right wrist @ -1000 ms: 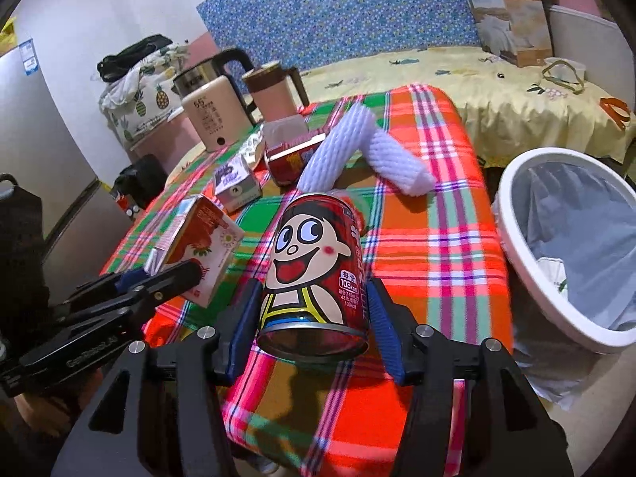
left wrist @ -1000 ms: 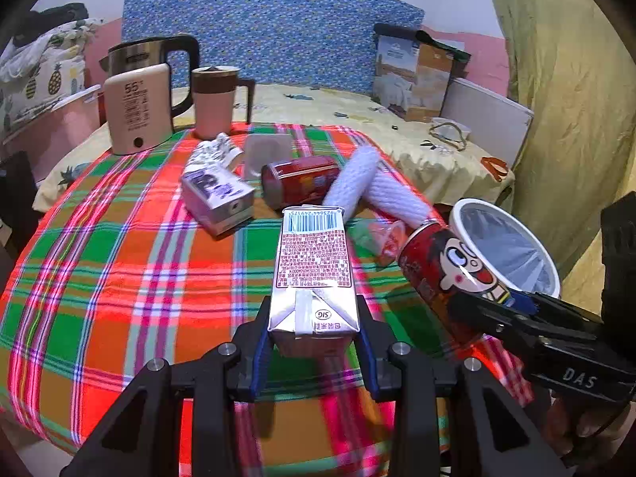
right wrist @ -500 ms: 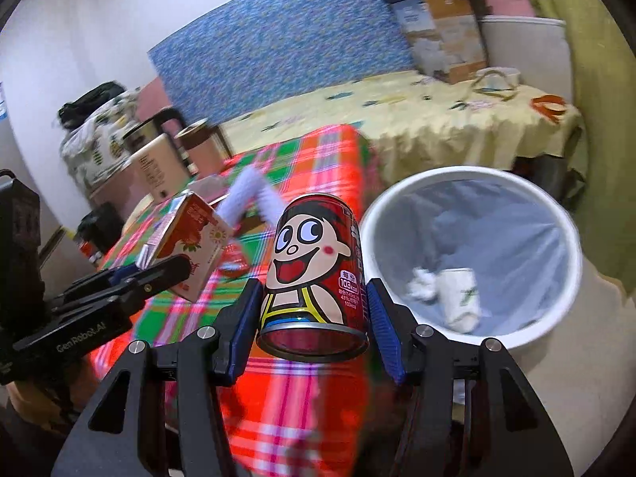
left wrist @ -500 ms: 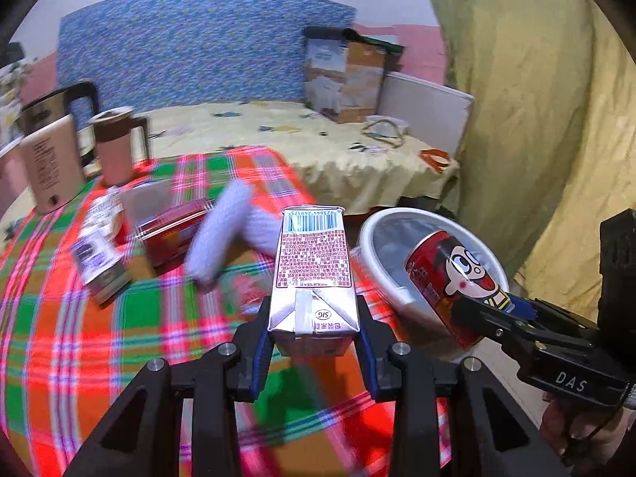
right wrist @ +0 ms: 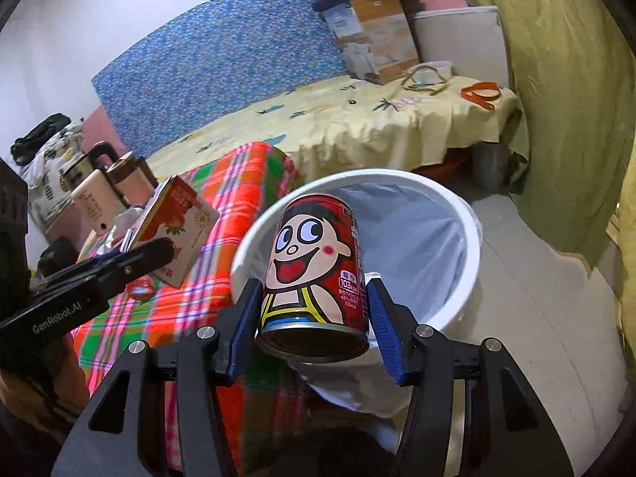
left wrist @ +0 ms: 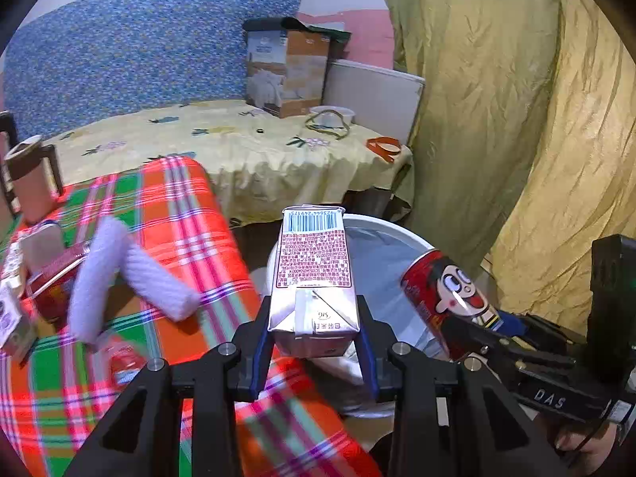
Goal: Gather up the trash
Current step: 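Open both tools to drop the carton and can into the bin, then move both open tools back over the table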
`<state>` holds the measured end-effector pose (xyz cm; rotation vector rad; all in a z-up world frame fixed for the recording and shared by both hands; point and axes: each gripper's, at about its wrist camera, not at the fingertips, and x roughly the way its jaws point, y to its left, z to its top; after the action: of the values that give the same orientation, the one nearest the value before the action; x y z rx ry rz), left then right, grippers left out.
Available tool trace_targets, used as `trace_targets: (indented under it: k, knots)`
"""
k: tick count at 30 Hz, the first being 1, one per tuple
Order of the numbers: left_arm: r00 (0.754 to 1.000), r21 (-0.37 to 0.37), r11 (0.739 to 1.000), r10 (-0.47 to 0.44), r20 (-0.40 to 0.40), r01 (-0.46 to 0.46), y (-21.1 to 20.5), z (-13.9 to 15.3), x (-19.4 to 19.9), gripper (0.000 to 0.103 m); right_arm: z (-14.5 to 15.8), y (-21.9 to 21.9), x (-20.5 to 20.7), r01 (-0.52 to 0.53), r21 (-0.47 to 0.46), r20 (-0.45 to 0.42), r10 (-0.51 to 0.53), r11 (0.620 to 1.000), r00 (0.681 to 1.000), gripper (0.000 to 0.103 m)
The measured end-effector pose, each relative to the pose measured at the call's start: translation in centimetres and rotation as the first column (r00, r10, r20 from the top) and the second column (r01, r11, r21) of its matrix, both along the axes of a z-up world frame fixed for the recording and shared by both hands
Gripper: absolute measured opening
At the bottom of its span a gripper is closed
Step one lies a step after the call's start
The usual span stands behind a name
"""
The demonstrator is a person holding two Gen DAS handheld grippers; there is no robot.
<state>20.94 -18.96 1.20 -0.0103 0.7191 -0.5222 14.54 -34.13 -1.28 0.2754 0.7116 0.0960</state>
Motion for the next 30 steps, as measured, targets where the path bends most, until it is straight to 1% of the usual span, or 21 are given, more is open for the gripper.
trace_targets:
  k: [6, 11, 16, 25, 30]
  knots:
    - [0.999, -0.003, 0.999, -0.037, -0.024, 0.037, -1.9, -1.0, 1.8, 0.037, -0.7, -1.2, 0.7, 0.018, -0.005, -0.026, -0.018, 1.0, 0.999, 0.055]
    - [0.997, -0.019, 0.998, -0.064, -0.05, 0.063, -2.9, -1.8, 3.3, 0.037, -1.5, -2.0, 1.3, 0.024, -0.003, -0.055, -0.024, 1.0, 0.998, 0.055]
    - [0.997, -0.02, 0.998, -0.067, -0.047, 0.066, -3.1, -2.1, 3.8, 0.039, -1.6, -2.4, 1.6, 0.041, 0.004, -0.064, -0.041, 0.999, 0.997, 0.056]
    - [0.999, -0.052, 0.999, -0.016, -0.051, 0.014, -0.6, -1.7, 2.9, 0.039, -0.5, -2.2, 0.5, 0.055, 0.005, -0.018, -0.055, 0.998, 0.998, 0.056]
    - [0.998, -0.067, 0.997, 0.025, -0.051, -0.028, 1.9, -1.6, 1.4, 0.039, 0.1, -1.2, -0.2, 0.027, 0.016, 0.003, -0.027, 1.0, 1.0, 0.056]
